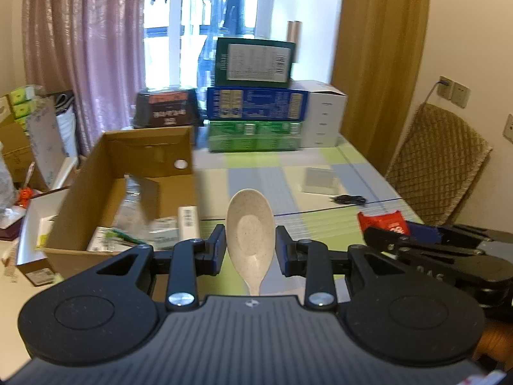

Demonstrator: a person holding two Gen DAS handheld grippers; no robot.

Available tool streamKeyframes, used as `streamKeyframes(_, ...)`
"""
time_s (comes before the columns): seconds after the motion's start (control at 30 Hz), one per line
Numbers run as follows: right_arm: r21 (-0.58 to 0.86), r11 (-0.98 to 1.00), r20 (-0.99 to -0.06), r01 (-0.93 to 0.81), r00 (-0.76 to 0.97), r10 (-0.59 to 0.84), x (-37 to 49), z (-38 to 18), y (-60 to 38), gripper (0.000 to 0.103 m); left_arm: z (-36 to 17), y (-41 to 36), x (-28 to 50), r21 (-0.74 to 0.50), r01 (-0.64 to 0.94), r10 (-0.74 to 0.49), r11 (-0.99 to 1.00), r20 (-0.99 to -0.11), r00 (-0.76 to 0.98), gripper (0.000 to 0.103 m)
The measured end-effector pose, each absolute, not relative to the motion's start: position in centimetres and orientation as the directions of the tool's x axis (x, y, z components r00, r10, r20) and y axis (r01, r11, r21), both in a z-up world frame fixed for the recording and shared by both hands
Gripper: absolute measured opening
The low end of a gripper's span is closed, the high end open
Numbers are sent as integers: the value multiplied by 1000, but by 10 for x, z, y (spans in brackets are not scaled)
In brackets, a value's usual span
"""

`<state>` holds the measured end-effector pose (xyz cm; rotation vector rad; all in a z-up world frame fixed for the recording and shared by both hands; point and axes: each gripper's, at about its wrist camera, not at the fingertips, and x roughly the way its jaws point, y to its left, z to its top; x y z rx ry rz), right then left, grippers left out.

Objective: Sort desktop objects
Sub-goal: 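Carry the white spoon and red candy packet over the cardboard box with both tools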

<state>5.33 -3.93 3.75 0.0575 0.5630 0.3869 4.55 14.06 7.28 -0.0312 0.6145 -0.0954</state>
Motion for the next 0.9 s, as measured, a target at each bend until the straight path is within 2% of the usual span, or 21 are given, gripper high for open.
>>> streamKeyframes(0.47,151,840,-487,-520,701,521,89,53,65,37,94,253,72,3,-34,29,999,-585,811,27)
streamKeyframes(0.9,176,805,-513,-567,645,567,164,43,133,37,93,305,154,-14,-37,21,999,-601,799,27)
